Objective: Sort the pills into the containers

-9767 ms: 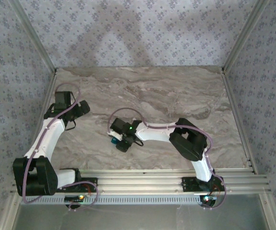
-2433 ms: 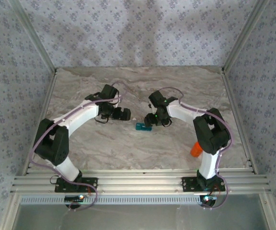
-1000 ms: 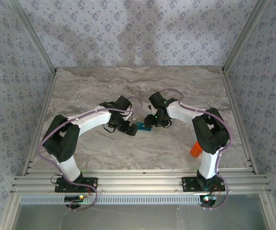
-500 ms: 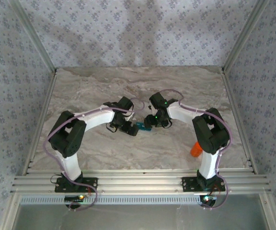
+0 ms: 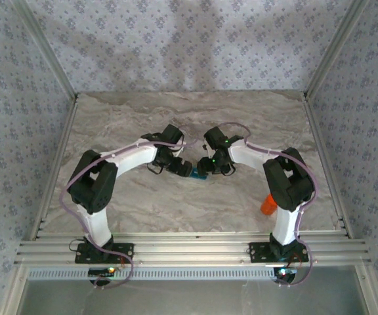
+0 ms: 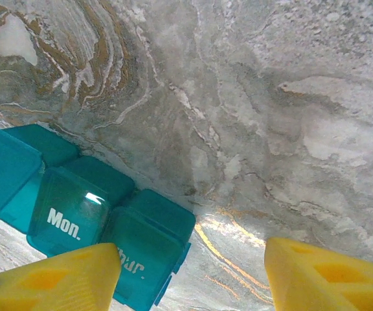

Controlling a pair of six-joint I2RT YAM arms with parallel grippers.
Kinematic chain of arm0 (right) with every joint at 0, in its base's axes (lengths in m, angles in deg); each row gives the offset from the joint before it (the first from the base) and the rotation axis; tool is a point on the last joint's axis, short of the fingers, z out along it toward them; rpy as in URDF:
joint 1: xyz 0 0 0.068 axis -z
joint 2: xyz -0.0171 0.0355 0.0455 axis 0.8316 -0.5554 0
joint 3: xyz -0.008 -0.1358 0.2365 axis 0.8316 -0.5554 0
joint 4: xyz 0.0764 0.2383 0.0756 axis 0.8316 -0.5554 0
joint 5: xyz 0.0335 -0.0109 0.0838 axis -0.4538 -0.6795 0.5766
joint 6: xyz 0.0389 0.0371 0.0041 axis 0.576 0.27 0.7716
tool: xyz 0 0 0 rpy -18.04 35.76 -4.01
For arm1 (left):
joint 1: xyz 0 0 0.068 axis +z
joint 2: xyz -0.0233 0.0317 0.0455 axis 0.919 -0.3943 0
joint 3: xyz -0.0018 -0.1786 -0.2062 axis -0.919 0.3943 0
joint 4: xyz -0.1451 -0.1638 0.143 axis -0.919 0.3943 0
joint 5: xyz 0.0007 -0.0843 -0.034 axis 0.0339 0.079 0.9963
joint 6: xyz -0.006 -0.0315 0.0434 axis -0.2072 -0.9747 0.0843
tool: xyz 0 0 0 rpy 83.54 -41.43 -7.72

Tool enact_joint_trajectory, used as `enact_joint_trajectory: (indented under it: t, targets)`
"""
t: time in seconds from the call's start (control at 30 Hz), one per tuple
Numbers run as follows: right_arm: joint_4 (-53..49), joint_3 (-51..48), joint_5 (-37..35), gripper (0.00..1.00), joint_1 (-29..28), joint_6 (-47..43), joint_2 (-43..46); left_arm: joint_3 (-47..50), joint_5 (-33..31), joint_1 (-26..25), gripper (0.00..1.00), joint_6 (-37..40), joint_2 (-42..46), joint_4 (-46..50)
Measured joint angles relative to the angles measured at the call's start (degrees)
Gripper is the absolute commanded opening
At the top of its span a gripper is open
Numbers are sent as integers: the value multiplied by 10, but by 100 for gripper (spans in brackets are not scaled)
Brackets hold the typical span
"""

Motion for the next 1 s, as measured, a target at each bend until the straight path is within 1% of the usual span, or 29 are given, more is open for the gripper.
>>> enact_joint_trajectory:
  t: [0.47, 0.7, 1.0]
  targets:
    - [4, 0, 0, 64, -3, 2, -1, -53, 0, 15, 99, -17, -39, -3]
    - [6, 0, 0, 64, -4, 2, -2, -55, 5, 25, 99, -35, -64, -7]
    - [2, 2, 0, 64, -5, 1, -2, -64, 14, 26, 99, -46, -67, -7]
